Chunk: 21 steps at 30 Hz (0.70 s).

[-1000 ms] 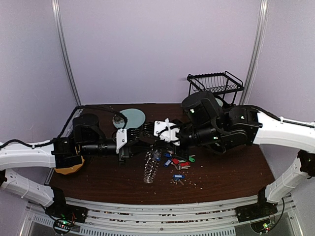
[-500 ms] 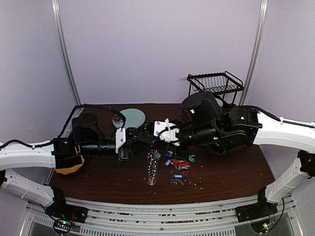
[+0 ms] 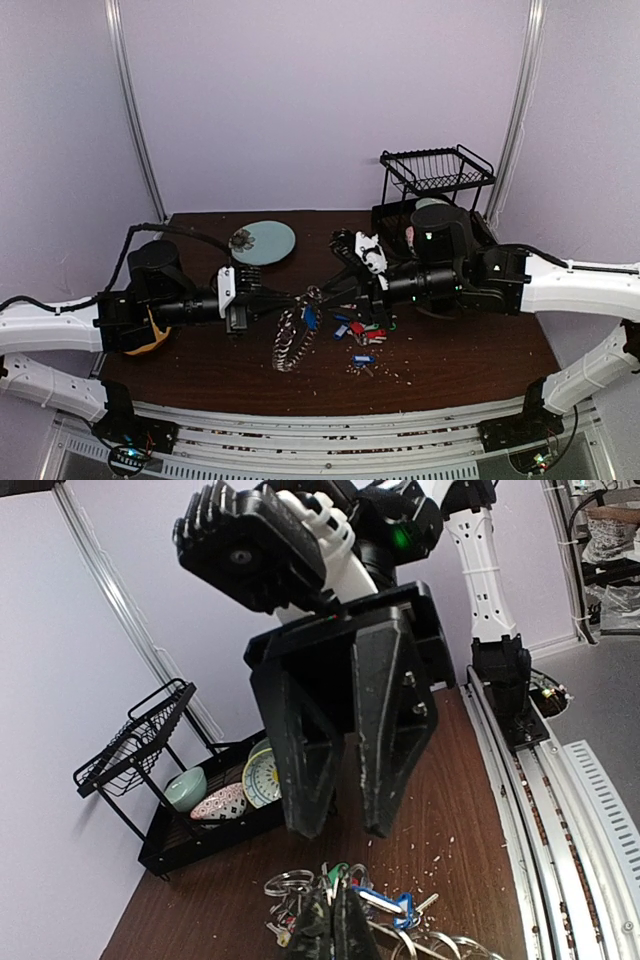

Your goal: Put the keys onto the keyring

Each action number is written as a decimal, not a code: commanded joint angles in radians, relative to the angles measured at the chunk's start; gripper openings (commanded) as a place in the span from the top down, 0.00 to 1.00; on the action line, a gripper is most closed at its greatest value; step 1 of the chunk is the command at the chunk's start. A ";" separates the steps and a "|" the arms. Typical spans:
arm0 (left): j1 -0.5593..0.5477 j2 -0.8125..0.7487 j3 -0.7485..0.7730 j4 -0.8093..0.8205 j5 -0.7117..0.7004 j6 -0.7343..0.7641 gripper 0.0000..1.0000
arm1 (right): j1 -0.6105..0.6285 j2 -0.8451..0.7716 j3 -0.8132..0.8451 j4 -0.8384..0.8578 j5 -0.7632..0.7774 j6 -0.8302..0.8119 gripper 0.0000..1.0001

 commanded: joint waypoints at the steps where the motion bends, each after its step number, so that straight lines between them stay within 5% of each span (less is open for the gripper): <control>1: -0.003 -0.032 -0.009 0.113 -0.003 -0.013 1.00 | 0.004 0.008 -0.059 0.242 -0.124 0.131 0.71; 21: -0.003 -0.051 -0.029 0.205 0.027 -0.114 1.00 | 0.004 0.085 -0.054 0.275 -0.153 0.178 1.00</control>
